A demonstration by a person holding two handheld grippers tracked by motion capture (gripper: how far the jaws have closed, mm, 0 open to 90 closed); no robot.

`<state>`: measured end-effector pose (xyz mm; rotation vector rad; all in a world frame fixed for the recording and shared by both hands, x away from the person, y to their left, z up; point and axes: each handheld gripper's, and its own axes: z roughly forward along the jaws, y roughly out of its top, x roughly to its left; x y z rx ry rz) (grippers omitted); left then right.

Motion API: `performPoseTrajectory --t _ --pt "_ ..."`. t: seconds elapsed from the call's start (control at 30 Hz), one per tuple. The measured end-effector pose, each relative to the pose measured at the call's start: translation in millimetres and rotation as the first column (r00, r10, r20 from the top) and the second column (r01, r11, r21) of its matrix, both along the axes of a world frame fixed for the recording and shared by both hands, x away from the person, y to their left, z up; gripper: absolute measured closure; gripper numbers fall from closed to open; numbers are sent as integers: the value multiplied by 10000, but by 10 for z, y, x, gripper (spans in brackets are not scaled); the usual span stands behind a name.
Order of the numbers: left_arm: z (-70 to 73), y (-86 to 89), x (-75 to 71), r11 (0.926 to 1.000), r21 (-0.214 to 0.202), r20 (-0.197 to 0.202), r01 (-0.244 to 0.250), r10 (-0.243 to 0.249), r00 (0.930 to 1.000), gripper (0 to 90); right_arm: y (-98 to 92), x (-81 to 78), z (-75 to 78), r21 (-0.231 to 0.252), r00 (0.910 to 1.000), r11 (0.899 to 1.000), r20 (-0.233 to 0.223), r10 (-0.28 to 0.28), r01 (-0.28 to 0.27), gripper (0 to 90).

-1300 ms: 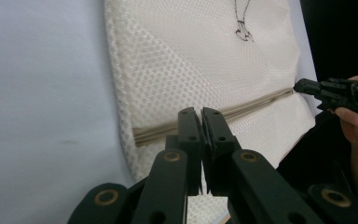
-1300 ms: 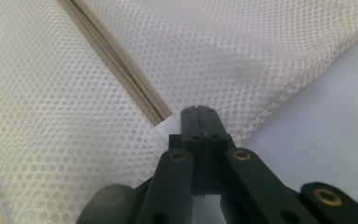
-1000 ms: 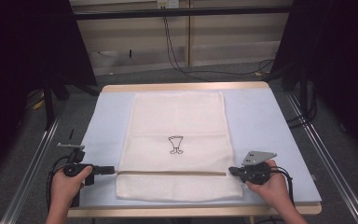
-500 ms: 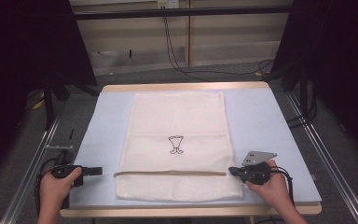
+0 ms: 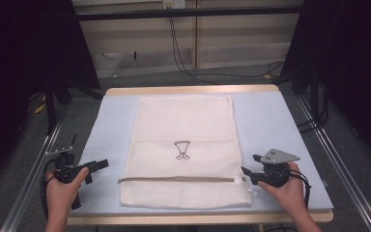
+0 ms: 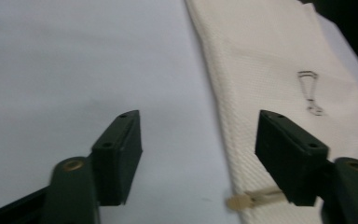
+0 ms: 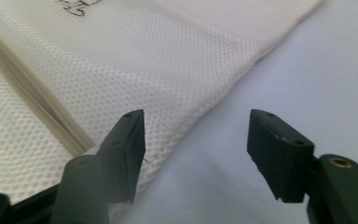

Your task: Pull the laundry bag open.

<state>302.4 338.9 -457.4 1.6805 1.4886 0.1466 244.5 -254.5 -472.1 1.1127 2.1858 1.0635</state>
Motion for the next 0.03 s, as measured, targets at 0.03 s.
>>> performPoseTrajectory --t 0.03 --pt "-14 -12 8 9994 332 81 2 -5 10000 260 -15 5 4 -19 9998 9999 69 -162 162 320"
